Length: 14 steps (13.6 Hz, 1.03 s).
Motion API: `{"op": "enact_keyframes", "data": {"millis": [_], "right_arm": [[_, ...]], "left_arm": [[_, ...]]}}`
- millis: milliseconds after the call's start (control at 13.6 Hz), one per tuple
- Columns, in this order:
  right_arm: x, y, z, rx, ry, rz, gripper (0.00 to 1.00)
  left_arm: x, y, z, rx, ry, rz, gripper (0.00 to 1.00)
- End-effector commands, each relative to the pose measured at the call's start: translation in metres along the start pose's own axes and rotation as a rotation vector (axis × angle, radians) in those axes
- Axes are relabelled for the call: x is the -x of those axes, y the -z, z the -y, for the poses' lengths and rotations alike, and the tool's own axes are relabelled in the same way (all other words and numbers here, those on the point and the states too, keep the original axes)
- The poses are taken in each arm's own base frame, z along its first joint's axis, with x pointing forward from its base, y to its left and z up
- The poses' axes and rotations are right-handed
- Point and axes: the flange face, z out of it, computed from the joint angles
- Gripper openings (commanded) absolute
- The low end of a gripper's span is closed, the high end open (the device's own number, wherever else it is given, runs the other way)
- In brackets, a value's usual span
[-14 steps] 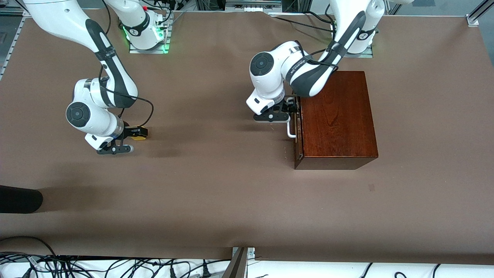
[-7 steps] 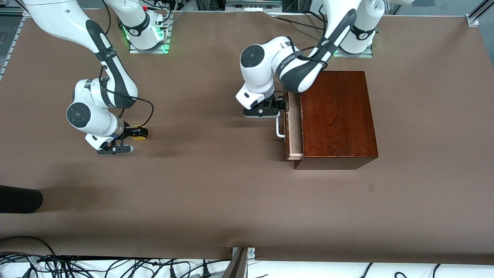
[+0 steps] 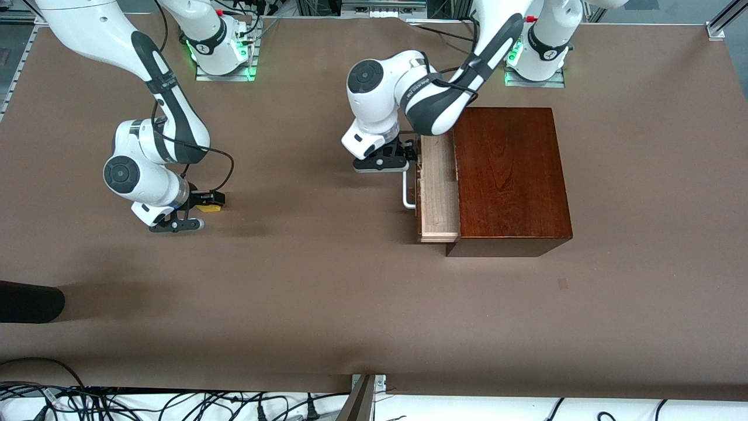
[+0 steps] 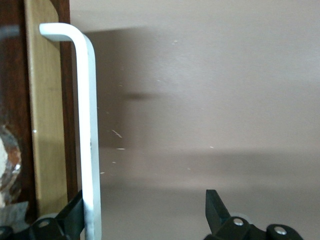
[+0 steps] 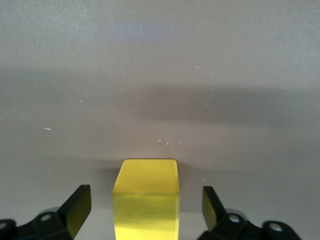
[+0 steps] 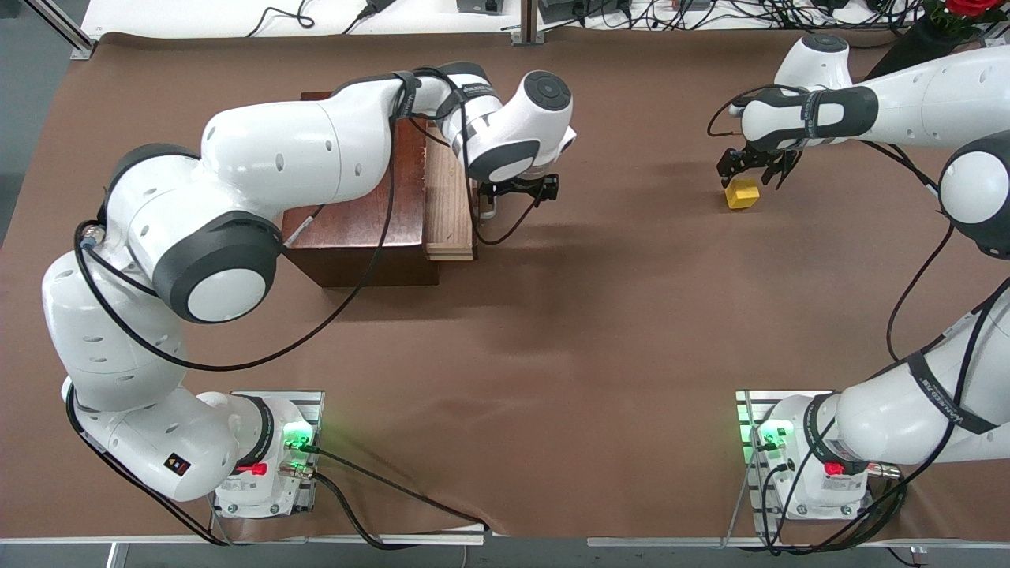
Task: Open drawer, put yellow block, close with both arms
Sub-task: 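Pull the drawer open by its handle with the left gripper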
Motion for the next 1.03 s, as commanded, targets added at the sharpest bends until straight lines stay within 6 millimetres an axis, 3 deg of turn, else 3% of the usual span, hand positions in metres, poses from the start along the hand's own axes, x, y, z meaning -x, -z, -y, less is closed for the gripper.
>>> {"op": "enact_keyframes", "data": {"millis": [0,74,221,442,664,959], "right_arm": [[0.002,-0.004,0.000,0.005,-0.004,0.000,0.60],[0.002,-0.005,0.000,0.005,-0.004,0.002,0.38],[0.002,-0.005,-0.001,0.005,-0.006,-0.001,0.18],[0.002,-0.006,0.000,0.006,-0.004,0.002,0.18],[-0.001,0.000,0.000,0.004,-0.004,-0.006,0.20],[-0.012,0.025,0.000,0.005,-0.005,-0.017,0.20]], "left_arm": [[0.004,0.008,-0.030,0.042,0.029,-0.002,1.00],[0.010,0.006,-0.036,0.041,0.026,-0.001,1.00],[0.010,0.008,-0.040,0.047,0.026,-0.005,1.00],[0.009,0.016,-0.039,0.048,0.013,-0.016,1.00],[0.004,0.036,-0.023,0.015,0.012,-0.019,1.00],[0.011,0.062,-0.009,-0.041,-0.007,-0.006,1.00]]}}
